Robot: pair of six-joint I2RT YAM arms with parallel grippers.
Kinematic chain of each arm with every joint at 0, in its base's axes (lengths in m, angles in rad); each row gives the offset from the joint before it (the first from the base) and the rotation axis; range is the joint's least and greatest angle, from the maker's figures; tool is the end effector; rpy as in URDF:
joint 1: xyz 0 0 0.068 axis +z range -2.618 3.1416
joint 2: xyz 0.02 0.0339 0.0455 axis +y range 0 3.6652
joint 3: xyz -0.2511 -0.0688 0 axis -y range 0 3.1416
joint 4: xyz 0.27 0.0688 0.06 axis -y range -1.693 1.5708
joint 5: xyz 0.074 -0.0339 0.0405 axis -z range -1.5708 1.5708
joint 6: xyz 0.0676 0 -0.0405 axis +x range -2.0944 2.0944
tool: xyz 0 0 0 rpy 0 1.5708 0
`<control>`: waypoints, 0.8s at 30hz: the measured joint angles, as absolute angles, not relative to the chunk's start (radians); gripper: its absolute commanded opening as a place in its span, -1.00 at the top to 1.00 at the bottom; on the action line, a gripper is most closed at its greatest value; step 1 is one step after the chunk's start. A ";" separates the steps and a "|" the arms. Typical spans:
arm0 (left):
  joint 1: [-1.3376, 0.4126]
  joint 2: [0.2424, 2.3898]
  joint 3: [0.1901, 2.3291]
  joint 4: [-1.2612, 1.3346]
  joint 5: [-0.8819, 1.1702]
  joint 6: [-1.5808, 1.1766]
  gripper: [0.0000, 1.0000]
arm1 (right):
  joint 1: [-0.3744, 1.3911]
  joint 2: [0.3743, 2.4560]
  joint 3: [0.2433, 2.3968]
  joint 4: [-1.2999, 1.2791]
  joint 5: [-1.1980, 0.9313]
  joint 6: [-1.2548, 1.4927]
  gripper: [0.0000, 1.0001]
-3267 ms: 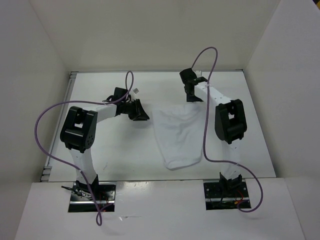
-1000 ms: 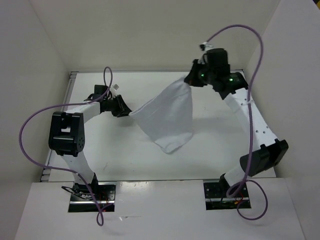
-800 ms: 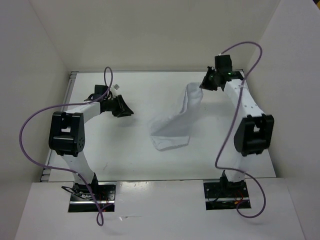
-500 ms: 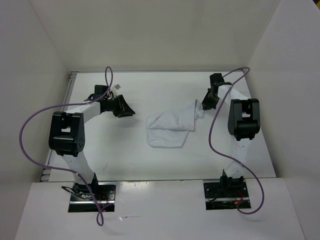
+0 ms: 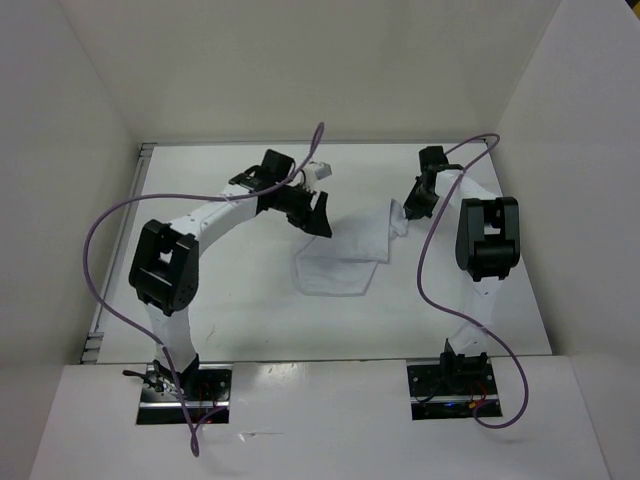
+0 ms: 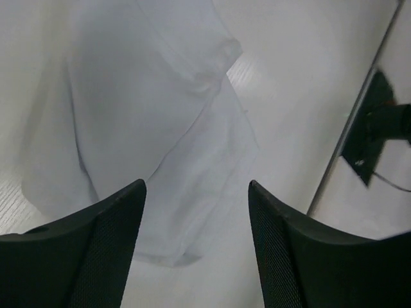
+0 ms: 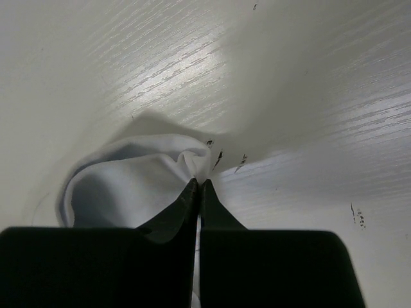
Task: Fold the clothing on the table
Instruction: Flatten the skirt out
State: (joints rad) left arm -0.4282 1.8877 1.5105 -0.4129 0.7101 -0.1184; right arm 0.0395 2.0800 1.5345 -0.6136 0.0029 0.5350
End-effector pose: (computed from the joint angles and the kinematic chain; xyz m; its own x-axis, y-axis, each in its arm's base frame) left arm 0.3997 -0.2309 0.2194 -0.7283 0.2339 -0.6441 0.6508 0.5307 -0.5430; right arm 0.4607 0.0180 0.1142 -0.8073 0.4783 -0.3456 0.4339 0.8781 0.2017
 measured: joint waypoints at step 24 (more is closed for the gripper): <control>-0.944 2.103 1.657 -0.286 -0.060 0.373 -0.05 | 0.026 2.022 1.534 -0.615 -0.006 0.530 1.00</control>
